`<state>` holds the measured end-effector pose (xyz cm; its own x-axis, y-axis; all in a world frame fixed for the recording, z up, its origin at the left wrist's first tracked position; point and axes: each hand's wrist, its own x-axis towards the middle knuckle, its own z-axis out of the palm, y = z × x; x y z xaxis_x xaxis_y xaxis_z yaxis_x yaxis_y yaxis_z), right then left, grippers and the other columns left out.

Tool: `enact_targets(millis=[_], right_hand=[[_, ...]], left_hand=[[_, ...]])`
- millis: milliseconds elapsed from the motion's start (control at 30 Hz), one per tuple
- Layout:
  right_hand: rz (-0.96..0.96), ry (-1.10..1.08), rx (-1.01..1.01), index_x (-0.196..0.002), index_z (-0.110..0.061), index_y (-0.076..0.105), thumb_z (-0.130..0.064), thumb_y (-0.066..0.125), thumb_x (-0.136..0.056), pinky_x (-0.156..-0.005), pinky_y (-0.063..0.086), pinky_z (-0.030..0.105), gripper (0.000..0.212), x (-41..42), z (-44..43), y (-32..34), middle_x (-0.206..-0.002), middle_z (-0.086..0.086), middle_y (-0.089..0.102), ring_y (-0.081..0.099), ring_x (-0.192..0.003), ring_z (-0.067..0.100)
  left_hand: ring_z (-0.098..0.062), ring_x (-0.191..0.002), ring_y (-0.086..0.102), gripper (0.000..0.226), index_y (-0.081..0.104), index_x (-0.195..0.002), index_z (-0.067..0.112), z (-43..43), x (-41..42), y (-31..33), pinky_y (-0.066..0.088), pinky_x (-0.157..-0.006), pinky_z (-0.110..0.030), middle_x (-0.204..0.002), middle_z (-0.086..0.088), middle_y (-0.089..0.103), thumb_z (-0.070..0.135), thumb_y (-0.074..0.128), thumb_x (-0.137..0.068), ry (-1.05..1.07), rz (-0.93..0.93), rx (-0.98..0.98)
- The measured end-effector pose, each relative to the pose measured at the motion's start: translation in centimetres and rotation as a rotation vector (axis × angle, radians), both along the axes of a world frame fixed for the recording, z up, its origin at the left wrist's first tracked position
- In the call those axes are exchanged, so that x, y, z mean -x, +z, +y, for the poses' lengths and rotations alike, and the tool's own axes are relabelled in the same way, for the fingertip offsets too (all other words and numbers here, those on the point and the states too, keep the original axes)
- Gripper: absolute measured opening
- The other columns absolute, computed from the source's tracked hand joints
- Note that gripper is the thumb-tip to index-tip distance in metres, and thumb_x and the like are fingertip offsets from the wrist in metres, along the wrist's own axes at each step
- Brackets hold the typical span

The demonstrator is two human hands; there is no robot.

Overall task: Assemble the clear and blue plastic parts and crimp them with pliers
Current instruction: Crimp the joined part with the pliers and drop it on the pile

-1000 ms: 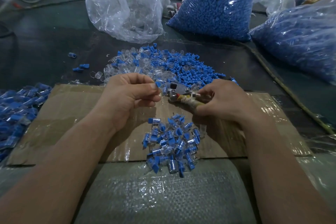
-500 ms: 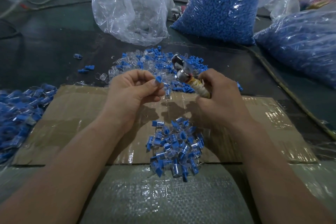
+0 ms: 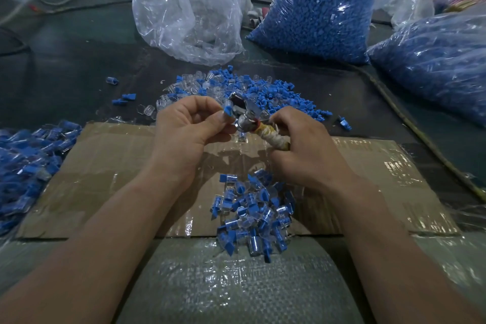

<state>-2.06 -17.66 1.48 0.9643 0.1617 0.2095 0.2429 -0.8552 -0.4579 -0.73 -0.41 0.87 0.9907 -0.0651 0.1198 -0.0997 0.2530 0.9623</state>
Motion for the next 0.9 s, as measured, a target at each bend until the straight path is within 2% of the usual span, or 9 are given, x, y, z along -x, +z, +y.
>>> enact_targets(millis=[233, 367, 533, 900], right_hand=[[0.017, 0.027, 0.049, -0.084, -0.026, 0.040, -0.015, 0.061, -0.074, -0.058, 0.025, 0.017, 0.027, 0.16, 0.10, 0.32, -0.076, -0.016, 0.037, 0.036, -0.070, -0.002], [0.011, 0.050, 0.033, -0.081, -0.024, 0.044, -0.012, 0.062, -0.075, -0.058, 0.027, 0.017, 0.022, 0.27, 0.29, 0.59, -0.072, -0.016, 0.042, 0.038, -0.067, -0.001], [-0.005, 0.046, 0.022, -0.080, -0.023, 0.046, -0.009, 0.063, -0.076, -0.057, 0.025, 0.015, 0.022, 0.38, 0.39, 0.74, -0.068, -0.018, 0.041, 0.037, -0.063, -0.002], [-0.039, 0.034, 0.003, -0.075, -0.022, 0.049, -0.008, 0.063, -0.072, -0.054, 0.029, 0.019, 0.021, 0.17, 0.26, 0.42, -0.064, -0.017, 0.043, 0.040, -0.060, 0.000]], left_hand=[[-0.012, -0.060, 0.066, 0.009, 0.060, -0.076, 0.010, -0.09, 0.09, -0.24, 0.053, -0.057, -0.018, -0.065, -0.002, 0.068, 0.006, 0.064, -0.069, 0.023, -0.009, -0.032], [-0.008, -0.058, 0.065, 0.016, 0.061, -0.076, 0.012, -0.19, 0.16, -0.32, 0.050, -0.056, -0.014, -0.062, 0.002, 0.067, -0.004, 0.062, -0.079, 0.070, -0.091, -0.148], [-0.005, -0.056, 0.064, 0.020, 0.059, -0.075, 0.015, -0.19, 0.30, -0.27, 0.050, -0.056, -0.013, -0.060, 0.006, 0.066, -0.004, 0.062, -0.079, 0.102, -0.166, -0.219], [-0.005, -0.056, 0.063, 0.019, 0.058, -0.075, 0.013, -0.38, 0.45, -0.19, 0.051, -0.057, -0.014, -0.067, -0.001, 0.063, -0.005, 0.062, -0.080, 0.125, -0.190, -0.258]])
